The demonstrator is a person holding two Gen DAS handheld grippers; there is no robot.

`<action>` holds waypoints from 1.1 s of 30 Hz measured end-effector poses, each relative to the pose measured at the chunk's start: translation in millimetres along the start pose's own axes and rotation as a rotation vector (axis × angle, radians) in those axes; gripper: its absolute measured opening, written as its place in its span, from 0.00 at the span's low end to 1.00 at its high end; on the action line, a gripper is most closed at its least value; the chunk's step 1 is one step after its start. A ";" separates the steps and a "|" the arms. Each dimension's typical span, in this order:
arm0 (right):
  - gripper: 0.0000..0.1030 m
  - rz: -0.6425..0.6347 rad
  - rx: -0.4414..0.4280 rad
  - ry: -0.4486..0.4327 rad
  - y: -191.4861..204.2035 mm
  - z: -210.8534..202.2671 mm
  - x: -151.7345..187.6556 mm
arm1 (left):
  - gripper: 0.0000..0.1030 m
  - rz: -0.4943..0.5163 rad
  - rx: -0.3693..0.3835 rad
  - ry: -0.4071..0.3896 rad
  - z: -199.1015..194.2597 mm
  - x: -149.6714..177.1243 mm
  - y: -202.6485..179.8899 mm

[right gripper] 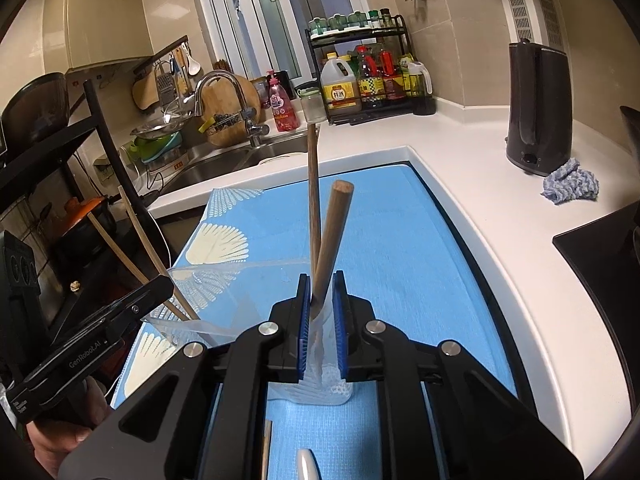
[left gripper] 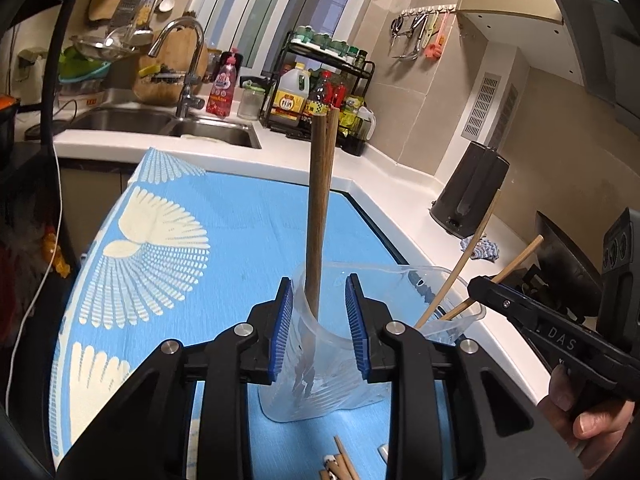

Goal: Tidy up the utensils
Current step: 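Lower the chopsticks into the container and open the left tool while the right tool holds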

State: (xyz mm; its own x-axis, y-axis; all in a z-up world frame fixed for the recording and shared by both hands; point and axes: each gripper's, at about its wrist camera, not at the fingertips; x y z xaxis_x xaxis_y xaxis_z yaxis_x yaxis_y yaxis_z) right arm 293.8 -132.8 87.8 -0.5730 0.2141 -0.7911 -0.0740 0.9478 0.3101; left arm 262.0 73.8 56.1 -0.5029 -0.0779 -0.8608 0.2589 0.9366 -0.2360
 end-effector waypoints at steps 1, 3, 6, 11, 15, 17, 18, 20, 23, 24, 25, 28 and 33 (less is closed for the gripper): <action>0.12 -0.002 -0.004 -0.001 0.8 2.3 -0.5 | 0.26 0.007 -0.004 -0.007 0.1 -0.5 0.3; 0.12 -0.020 -0.001 -0.010 4.2 6.0 -0.8 | 0.26 0.013 -0.008 -0.019 1.2 0.2 2.9; 0.12 -0.032 -0.009 -0.011 8.1 11.5 -4.4 | 0.27 -0.027 0.004 -0.022 3.8 -0.2 12.6; 0.14 -0.048 -0.003 0.001 11.2 14.3 -8.9 | 0.29 -0.017 -0.009 -0.012 3.2 -2.6 9.1; 0.37 -0.040 0.018 0.000 7.6 12.1 -8.9 | 0.49 -0.015 -0.035 -0.023 -0.5 -3.7 8.8; 0.37 -0.031 0.018 -0.005 5.4 8.2 -8.5 | 0.49 -0.025 -0.045 -0.017 -0.6 -5.3 10.6; 0.37 -0.031 0.018 -0.008 5.1 6.0 -8.8 | 0.50 -0.026 -0.048 -0.016 -1.7 -5.4 11.4; 0.38 -0.037 0.016 -0.010 5.7 2.5 -9.3 | 0.51 -0.018 -0.052 -0.022 -5.2 -7.3 10.3; 0.40 -0.048 0.016 -0.007 7.6 -2.0 -8.8 | 0.53 -0.008 -0.070 -0.036 -13.0 -10.8 7.4; 0.41 -0.049 0.015 -0.006 8.0 -4.0 -9.2 | 0.55 -0.007 -0.072 -0.039 -14.5 -12.0 6.9; 0.41 -0.050 0.014 -0.003 8.7 -6.3 -9.2 | 0.55 -0.005 -0.076 -0.041 -17.1 -12.6 5.5; 0.41 -0.061 0.013 -0.003 10.7 -14.7 -7.9 | 0.57 0.016 -0.106 -0.054 -27.0 -15.8 0.8; 0.41 -0.071 0.013 -0.027 8.6 -45.3 -1.0 | 0.57 0.040 -0.160 -0.098 -59.4 -18.9 -5.9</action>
Point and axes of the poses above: each gripper's, at about its wrist camera, not at the fingertips, and z roughly the way its jaws point, y to its left, x to its underside, and after that the axes turned 6 degrees about z, right-handed
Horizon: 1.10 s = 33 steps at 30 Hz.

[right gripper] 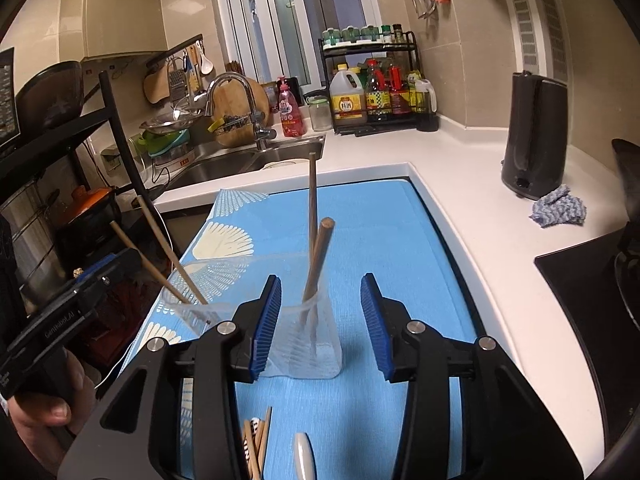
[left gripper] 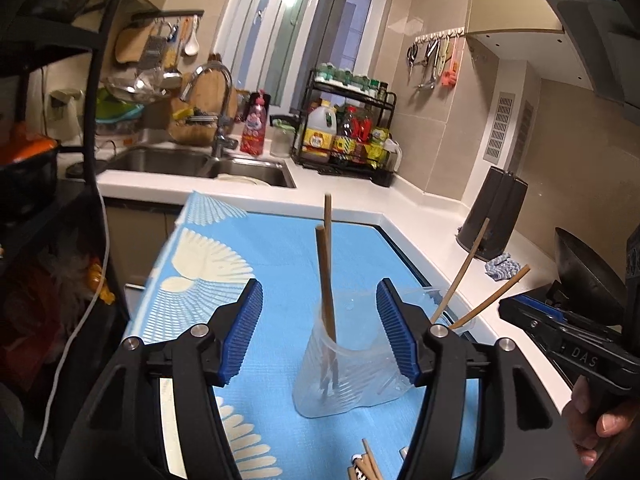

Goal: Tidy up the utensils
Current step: 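Lower the chopsticks into the container and open the left tool while the right tool holds, then move both tools to the cloth and close the left tool on a wooden chopstick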

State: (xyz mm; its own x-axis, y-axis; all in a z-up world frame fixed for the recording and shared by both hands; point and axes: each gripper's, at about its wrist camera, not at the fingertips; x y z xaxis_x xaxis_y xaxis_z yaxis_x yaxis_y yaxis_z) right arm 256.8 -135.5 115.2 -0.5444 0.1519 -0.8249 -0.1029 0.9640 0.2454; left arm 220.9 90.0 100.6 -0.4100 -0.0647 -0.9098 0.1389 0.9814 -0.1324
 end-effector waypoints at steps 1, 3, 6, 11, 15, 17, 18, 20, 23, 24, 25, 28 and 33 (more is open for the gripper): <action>0.41 -0.003 0.000 -0.008 -0.7 -7.4 2.7 | 0.57 0.004 -0.007 -0.013 -10.1 -0.1 -0.8; 0.41 -0.007 0.001 -0.028 -3.0 -26.3 9.8 | 0.57 0.018 -0.033 -0.033 -28.9 2.6 -4.2; 0.41 -0.017 -0.003 -0.066 -5.9 -58.9 27.0 | 0.57 0.047 -0.052 -0.051 -57.4 14.1 -13.3; 0.41 -0.023 -0.012 -0.111 -10.0 -107.4 70.3 | 0.57 0.056 -0.056 -0.044 -99.4 56.2 -26.4; 0.38 -0.020 -0.016 -0.108 -13.8 -128.1 115.5 | 0.41 0.059 -0.047 -0.002 -123.2 106.3 -35.1; 0.26 -0.010 -0.029 -0.088 -16.0 -132.7 141.2 | 0.28 0.045 -0.047 0.036 -130.1 132.8 -39.1; 0.17 -0.007 -0.032 -0.079 -17.6 -134.3 154.7 | 0.23 0.043 -0.037 0.051 -132.9 145.3 -42.3; 0.13 0.007 -0.032 -0.050 -23.4 -133.7 178.9 | 0.18 0.053 -0.032 0.077 -136.4 170.0 -50.0; 0.12 0.020 -0.018 0.017 -30.1 -124.6 204.2 | 0.16 0.035 -0.025 0.112 -137.3 195.4 -53.6; 0.12 0.016 -0.014 0.034 -31.6 -123.0 211.2 | 0.16 0.032 -0.025 0.121 -137.0 200.8 -54.2; 0.13 0.019 -0.014 0.047 -32.7 -122.4 216.7 | 0.16 0.034 -0.028 0.125 -136.7 205.5 -54.6; 0.15 0.049 -0.015 0.089 -38.6 -117.2 228.5 | 0.16 0.021 -0.034 0.139 -135.7 218.5 -55.4; 0.24 0.148 -0.042 0.174 -49.8 -97.4 239.9 | 0.17 0.050 0.002 0.148 -132.5 230.4 -71.1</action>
Point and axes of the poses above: each gripper's, at about its wrist camera, not at the fingertips, and z roughly the way its jaws point, y to its left, x to its underside, and after that the axes turned 6 degrees about z, right-handed
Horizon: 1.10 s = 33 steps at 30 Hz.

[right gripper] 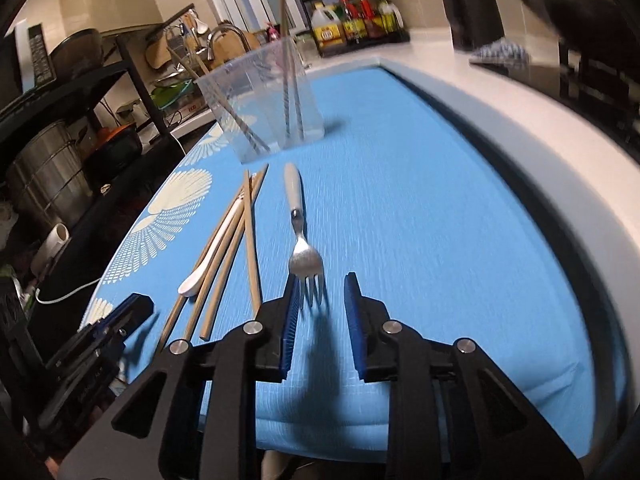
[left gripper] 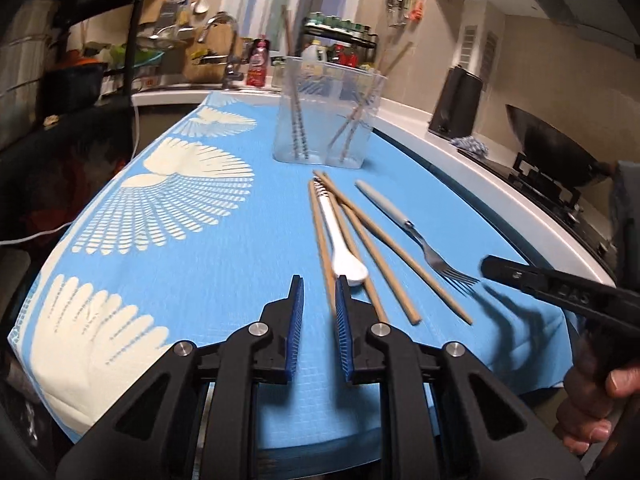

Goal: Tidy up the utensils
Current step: 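Move both tools to the cloth and close the left tool on a wooden chopstick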

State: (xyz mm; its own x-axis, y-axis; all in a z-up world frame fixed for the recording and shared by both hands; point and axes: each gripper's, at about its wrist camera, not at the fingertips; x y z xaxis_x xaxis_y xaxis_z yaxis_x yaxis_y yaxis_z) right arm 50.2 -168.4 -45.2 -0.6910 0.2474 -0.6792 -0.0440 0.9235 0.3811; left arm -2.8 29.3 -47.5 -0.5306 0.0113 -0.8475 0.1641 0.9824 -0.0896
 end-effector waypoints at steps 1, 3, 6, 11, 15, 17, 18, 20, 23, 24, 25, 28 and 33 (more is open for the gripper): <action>0.25 0.016 -0.003 0.009 -1.2 3.9 0.3 | 0.17 0.019 -0.001 0.004 1.5 1.6 -4.2; 0.25 0.030 -0.013 0.030 -1.8 9.3 1.2 | 0.17 0.030 -0.001 0.011 3.6 3.8 -6.3; 0.26 0.059 -0.025 0.047 -2.2 14.2 -0.1 | 0.17 0.035 -0.008 0.017 5.6 4.3 -4.6; 0.26 0.060 -0.018 0.059 2.2 20.5 -0.9 | 0.17 0.042 -0.010 0.032 10.2 8.5 -4.9; 0.26 0.049 -0.002 0.046 6.7 21.1 1.2 | 0.17 0.068 -0.008 0.045 12.8 9.5 -9.2; 0.26 0.043 0.014 0.033 8.8 20.5 2.8 | 0.17 0.071 -0.006 0.043 12.3 10.3 -9.0; 0.26 0.033 0.019 0.029 10.7 20.7 3.9 | 0.17 0.072 -0.006 0.043 12.2 10.3 -8.9; 0.24 0.021 0.028 0.024 13.8 20.9 6.0 | 0.17 0.077 -0.011 0.044 11.8 10.3 -9.6; 0.19 0.024 0.031 0.018 15.3 19.9 8.4 | 0.17 0.090 -0.023 0.041 12.1 10.7 -12.5; 0.19 0.018 0.035 0.015 16.1 19.1 9.4 | 0.17 0.091 -0.024 0.041 12.2 10.5 -12.4; 0.19 0.013 0.038 0.011 16.4 18.7 10.1 | 0.17 0.092 -0.026 0.041 12.1 10.6 -13.0; 0.19 0.012 0.043 0.002 15.5 17.8 11.4 | 0.14 0.097 -0.038 0.040 11.7 10.8 -12.5; 0.19 -0.003 0.051 -0.005 15.4 17.0 11.2 | 0.07 0.086 -0.088 0.037 10.7 10.5 -4.2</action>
Point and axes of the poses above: each gripper's, at about its wrist camera, not at the fingertips, and z roughly the way its jaws point, y to its left, x to its underside, and after that the axes turned 6 degrees about z, right-handed
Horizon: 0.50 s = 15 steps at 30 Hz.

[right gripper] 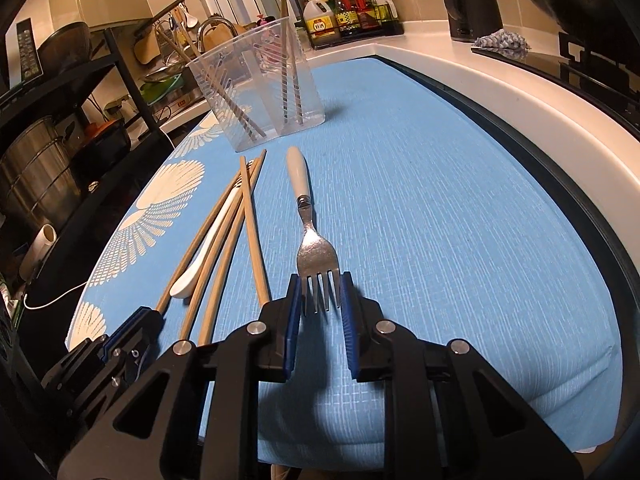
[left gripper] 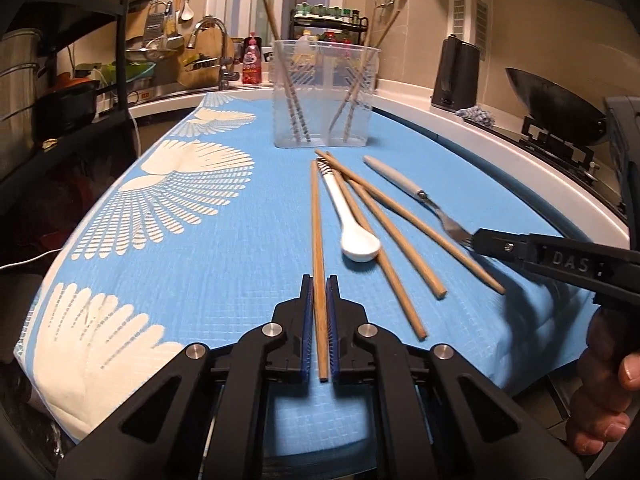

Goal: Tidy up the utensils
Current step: 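Move both tools to the cloth and close the left tool on a wooden chopstick, then close the right tool on the neck of the metal fork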

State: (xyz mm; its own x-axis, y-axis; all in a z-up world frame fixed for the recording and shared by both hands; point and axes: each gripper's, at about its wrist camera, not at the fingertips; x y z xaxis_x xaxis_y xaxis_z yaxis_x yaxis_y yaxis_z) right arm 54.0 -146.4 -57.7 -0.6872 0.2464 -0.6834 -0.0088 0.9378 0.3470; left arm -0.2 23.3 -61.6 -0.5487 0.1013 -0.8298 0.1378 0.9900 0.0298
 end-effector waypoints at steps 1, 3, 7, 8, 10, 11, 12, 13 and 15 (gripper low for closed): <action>0.19 -0.002 0.003 -0.002 -0.2 0.0 -0.2 | 0.07 -0.002 -0.010 0.000 0.4 -0.1 2.1; 0.19 -0.016 0.015 -0.012 -1.3 -0.6 -1.2 | 0.07 -0.005 -0.028 -0.003 0.3 0.0 6.1; 0.17 -0.079 0.104 -0.078 -5.3 -5.3 -4.3 | 0.07 -0.010 -0.054 -0.011 -1.0 1.3 12.4; 0.17 -0.096 0.133 -0.095 -8.6 -5.6 -5.0 | 0.07 -0.014 -0.053 -0.013 -1.2 1.8 14.3; 0.18 -0.123 0.167 -0.121 -13.2 -6.8 -5.0 | 0.07 -0.012 -0.049 -0.017 -1.2 1.5 16.2; 0.18 -0.139 0.183 -0.134 -14.3 -7.1 -4.1 | 0.07 -0.009 -0.049 -0.020 -1.4 1.9 16.8; 0.18 -0.145 0.184 -0.139 -15.6 -7.5 -3.5 | 0.07 -0.008 -0.048 -0.023 -1.3 1.7 16.3; 0.18 -0.148 0.184 -0.143 -15.7 -8.1 -2.6 | 0.07 -0.007 -0.049 -0.025 -1.4 2.0 16.1; 0.18 -0.144 0.165 -0.145 -14.5 -9.0 -1.1 | 0.07 -0.005 -0.051 -0.028 -1.2 2.2 15.8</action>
State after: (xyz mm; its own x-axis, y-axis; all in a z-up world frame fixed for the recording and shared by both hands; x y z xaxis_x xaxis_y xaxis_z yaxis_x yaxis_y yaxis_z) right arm 48.4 -162.4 -56.2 -0.5761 0.1286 -0.8072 0.0280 0.9901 0.1378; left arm -0.3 39.3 -62.4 -0.5259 0.0939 -0.8453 0.0926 0.9943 0.0528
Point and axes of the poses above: each gripper's, at about its wrist camera, not at the fingertips, and z roughly the way its jaws point, y to its left, x to its underside, and after that the axes turned 6 degrees about z, right-handed
